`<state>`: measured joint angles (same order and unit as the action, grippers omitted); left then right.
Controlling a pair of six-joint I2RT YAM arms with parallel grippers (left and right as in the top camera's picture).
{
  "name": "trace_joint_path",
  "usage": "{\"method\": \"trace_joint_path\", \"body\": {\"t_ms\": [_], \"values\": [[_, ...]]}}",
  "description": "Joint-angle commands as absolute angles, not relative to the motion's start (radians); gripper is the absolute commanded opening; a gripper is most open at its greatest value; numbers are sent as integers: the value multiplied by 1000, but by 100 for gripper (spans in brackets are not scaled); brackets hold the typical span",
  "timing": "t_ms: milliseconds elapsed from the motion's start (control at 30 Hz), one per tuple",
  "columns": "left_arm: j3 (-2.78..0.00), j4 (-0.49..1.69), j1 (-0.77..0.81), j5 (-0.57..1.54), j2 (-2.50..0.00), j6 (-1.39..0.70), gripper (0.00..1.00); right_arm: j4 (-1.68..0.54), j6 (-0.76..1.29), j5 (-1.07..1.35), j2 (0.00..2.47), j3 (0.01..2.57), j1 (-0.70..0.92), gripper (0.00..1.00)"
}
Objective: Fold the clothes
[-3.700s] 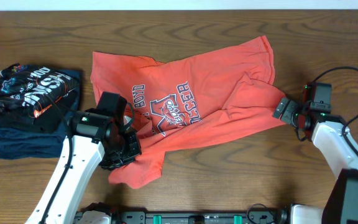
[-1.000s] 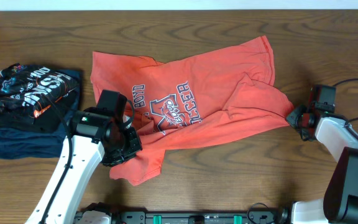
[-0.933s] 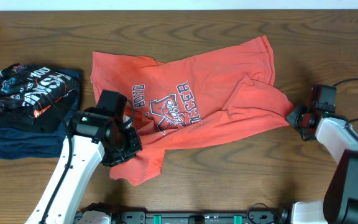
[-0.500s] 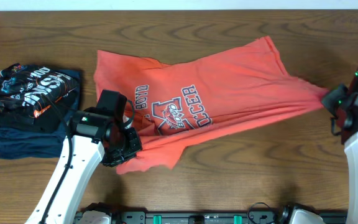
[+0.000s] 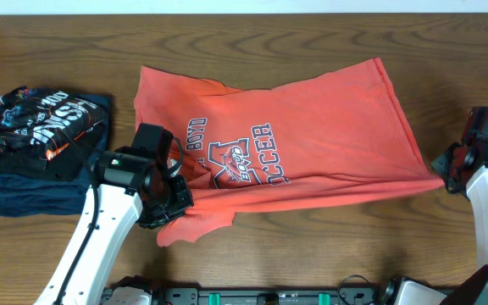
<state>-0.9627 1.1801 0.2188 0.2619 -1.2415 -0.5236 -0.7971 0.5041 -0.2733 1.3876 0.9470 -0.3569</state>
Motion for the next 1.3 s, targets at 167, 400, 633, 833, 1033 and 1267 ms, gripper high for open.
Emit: {"method": "trace_joint_path", "body": {"t_ms": [167,400,633,833,1033,1267], "values": [[-971,1188,215,249,-1235,-529,6,-813,480,-249,1389,948,-374,7],[-971,1188,215,249,-1235,-529,6,-884,463,-176,1389,945,-375,29],[-971,1188,215,249,-1235,-529,6,-902,534,-165,1389,838,-374,86],[-971,1188,215,249,-1235,-529,6,-801,551,-72,1389,693,-375,88],[-971,1188,215,249,-1234,-529,6,-654,591,-74,1389,603,-374,88],[-971,1188,215,249,-1234,-529,6,-601,590,-72,1389,583,-374,87]]}}
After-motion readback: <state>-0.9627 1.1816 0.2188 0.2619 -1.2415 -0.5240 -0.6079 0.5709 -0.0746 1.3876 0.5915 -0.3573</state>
